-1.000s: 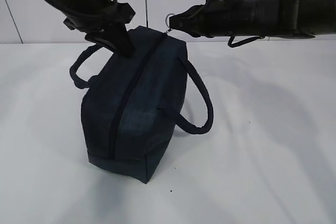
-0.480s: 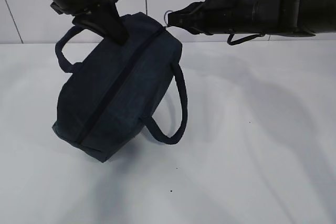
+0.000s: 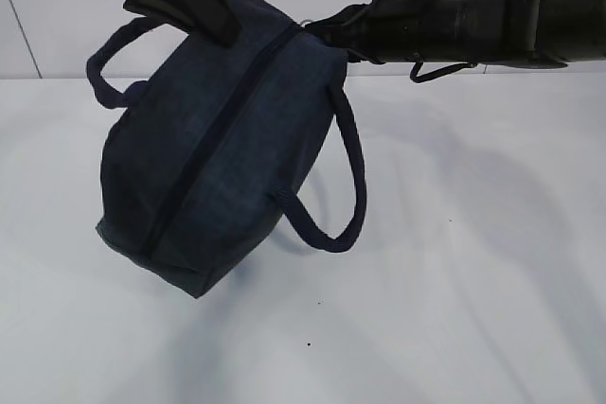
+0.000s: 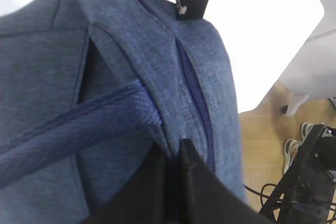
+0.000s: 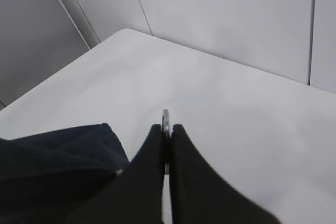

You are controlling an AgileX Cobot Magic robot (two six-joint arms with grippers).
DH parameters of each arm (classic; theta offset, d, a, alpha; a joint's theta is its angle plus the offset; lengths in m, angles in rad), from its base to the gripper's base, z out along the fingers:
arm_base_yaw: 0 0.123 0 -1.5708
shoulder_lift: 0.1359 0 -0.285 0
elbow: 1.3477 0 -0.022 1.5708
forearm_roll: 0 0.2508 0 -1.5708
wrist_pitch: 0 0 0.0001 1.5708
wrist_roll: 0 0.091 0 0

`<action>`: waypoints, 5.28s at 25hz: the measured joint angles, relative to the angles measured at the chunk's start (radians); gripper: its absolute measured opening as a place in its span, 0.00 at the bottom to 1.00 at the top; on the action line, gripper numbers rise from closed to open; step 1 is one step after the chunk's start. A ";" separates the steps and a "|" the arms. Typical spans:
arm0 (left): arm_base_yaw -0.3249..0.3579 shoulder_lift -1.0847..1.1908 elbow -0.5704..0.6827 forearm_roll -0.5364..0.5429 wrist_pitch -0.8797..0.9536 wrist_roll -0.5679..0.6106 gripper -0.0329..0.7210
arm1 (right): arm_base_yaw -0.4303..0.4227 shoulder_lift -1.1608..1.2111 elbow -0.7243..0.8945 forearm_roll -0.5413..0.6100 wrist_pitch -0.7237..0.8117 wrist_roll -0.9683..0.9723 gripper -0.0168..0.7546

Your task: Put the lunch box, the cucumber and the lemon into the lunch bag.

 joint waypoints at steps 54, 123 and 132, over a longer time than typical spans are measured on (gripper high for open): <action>0.054 0.332 0.000 -0.419 -0.479 -0.028 0.53 | -0.137 -0.182 -0.039 -0.061 0.069 0.284 0.54; 0.032 -1.551 0.994 0.252 -0.078 -0.053 0.53 | -0.137 -1.847 0.773 -1.502 0.487 1.507 0.51; 0.032 -1.700 1.005 0.319 0.008 -0.116 0.44 | -0.137 -1.967 0.838 -1.600 0.553 1.551 0.51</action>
